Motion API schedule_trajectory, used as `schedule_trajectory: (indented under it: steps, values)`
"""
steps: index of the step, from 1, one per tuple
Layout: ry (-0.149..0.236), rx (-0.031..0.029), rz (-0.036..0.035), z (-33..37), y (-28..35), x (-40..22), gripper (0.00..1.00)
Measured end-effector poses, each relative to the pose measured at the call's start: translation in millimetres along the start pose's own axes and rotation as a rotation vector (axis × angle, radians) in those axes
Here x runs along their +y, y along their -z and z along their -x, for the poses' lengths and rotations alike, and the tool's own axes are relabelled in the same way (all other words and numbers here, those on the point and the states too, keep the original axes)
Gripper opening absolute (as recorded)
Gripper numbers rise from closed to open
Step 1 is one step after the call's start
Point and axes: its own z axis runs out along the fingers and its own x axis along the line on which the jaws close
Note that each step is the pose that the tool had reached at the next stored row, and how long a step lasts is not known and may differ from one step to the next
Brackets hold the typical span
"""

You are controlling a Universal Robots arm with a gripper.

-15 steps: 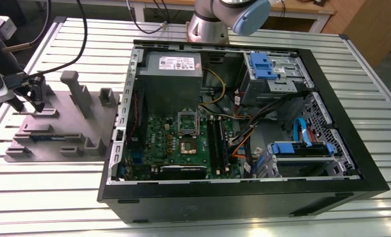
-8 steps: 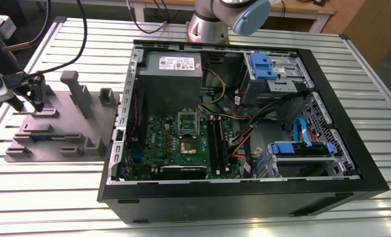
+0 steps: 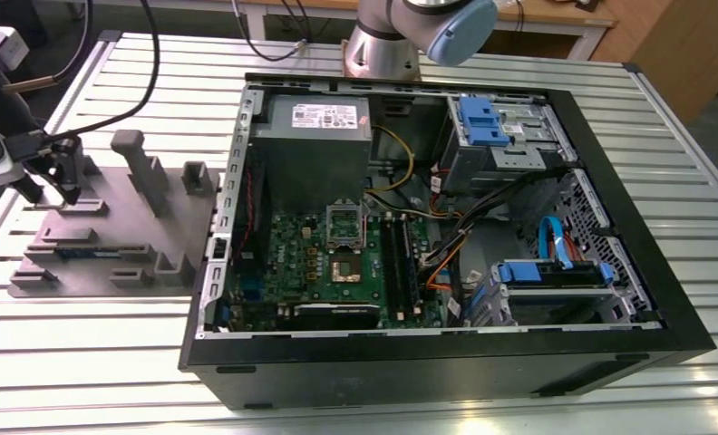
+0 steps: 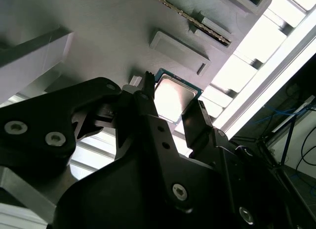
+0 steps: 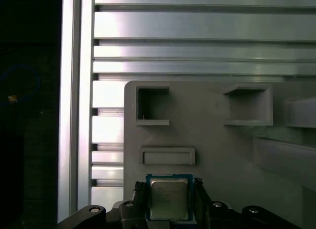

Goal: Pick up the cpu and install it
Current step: 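Pick up the cpu and move it towards the insertion slot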

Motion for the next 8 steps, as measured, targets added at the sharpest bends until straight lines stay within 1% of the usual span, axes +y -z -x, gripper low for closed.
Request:
schedule_trajectory:
  steps: [8]
  values:
    - [0.0,0.0001,0.0,0.0,2.9,0.3,0.47]
